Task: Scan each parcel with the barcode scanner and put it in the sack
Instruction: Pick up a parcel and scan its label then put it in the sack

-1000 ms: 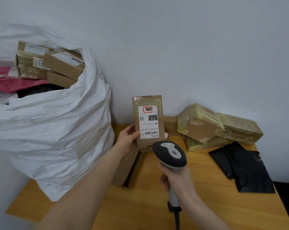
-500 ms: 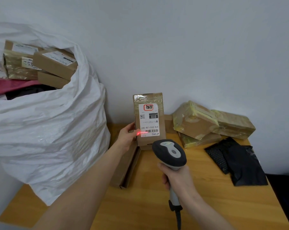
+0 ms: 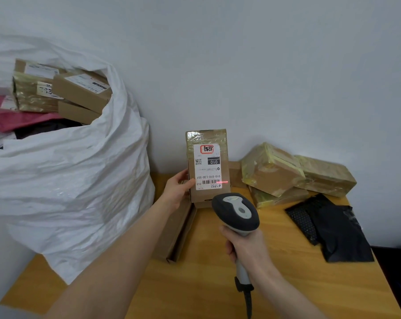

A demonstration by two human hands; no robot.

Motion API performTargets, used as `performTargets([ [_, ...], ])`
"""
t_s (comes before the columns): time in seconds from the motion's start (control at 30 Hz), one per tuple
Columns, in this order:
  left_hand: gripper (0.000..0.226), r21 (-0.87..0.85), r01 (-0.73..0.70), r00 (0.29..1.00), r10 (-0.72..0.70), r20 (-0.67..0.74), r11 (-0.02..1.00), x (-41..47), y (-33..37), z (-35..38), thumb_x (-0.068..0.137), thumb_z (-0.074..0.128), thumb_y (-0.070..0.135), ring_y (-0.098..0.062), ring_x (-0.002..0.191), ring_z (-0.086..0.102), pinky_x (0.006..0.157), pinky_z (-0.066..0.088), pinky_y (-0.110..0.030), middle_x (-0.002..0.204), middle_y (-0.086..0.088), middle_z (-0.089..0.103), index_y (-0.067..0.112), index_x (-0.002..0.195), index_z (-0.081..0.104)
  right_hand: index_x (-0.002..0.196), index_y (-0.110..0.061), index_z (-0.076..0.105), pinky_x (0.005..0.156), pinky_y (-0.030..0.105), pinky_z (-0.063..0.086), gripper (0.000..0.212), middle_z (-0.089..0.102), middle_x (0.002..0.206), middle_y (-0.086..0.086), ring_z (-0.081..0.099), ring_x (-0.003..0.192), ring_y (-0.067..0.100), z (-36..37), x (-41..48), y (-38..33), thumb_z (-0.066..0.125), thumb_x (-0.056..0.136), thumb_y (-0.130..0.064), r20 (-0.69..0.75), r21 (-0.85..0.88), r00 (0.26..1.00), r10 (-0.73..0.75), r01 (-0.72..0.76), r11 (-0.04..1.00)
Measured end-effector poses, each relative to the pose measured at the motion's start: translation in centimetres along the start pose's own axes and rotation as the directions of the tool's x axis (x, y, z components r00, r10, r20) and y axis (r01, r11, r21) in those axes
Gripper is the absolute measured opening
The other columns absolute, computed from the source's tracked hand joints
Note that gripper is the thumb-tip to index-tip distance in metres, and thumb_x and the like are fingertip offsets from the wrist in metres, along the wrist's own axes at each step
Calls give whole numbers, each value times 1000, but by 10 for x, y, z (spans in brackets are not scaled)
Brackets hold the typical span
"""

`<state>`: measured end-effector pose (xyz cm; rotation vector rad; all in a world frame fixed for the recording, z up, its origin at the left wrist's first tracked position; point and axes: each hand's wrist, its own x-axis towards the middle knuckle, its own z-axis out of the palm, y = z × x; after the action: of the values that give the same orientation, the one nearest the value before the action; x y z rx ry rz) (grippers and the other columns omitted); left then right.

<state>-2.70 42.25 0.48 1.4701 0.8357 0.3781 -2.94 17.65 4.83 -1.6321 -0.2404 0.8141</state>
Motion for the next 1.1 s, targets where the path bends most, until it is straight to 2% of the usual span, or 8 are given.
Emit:
performTargets([
  [0.2,57,-13,-6,1000,6,-28,1000,-7,5,0,90,63,11,-14,102,63,68,54,-24,109,6,66,16,143,43,67,-6,60,43,19,41,24,55,46,0,49,38,7,-6,2,-3,68,88,-13,64,4,997,-43,43,999],
  [0.4,51,37,-46,996,49,-73,998,-24,43,-10,92,61,12,-24,111,62,91,54,-41,123,-7,64,9,141,46,89,-3,63,44,23,45,14,63,53,4,53,41,12,-8,31,-47,71,86,-14,134,99,979,-156,143,985],
  [0.53,46,28,-164,976,166,-138,986,-43,114,-48,91,64,20,-15,99,68,81,57,-34,117,-3,68,19,135,50,82,-6,63,48,25,47,14,63,53,3,55,42,11,19,61,-111,70,87,-17,197,149,943,-270,243,958],
  [0.6,44,-1,-226,952,220,-214,974,-55,155,-78,92,64,18,-10,88,70,69,57,-28,107,0,71,24,134,50,82,-8,64,48,25,48,13,63,53,2,56,42,10,43,68,-145,69,87,-19,242,197,913,-329,286,938],
  [0.77,50,55,-310,841,301,-450,949,-91,240,-174,92,64,17,-11,70,66,57,54,-27,98,-2,69,13,139,48,74,-5,66,40,21,45,20,64,53,6,52,38,12,117,70,-213,72,86,-21,310,292,850,-426,341,893],
  [0.83,42,51,-275,788,255,-561,960,-101,263,-216,91,64,20,-12,67,66,51,53,-25,91,-1,69,11,131,55,76,-6,66,38,21,44,19,64,51,4,51,36,11,149,68,-231,72,86,-21,346,287,842,-413,324,901],
  [0.97,14,-41,-137,711,69,-700,990,-111,289,-302,92,63,22,-22,65,60,42,52,-29,84,-11,62,9,88,61,75,-5,65,39,24,44,20,63,51,5,51,37,12,205,70,-246,73,85,-21,384,283,825,-414,322,903],
  [1.1,7,-37,-8,675,-22,-738,999,-101,294,-379,89,62,11,-25,64,61,35,51,-30,94,-15,63,5,92,60,79,-1,66,42,26,45,18,64,53,7,50,40,14,252,76,-247,73,85,-17,350,296,834,-426,333,895],
])
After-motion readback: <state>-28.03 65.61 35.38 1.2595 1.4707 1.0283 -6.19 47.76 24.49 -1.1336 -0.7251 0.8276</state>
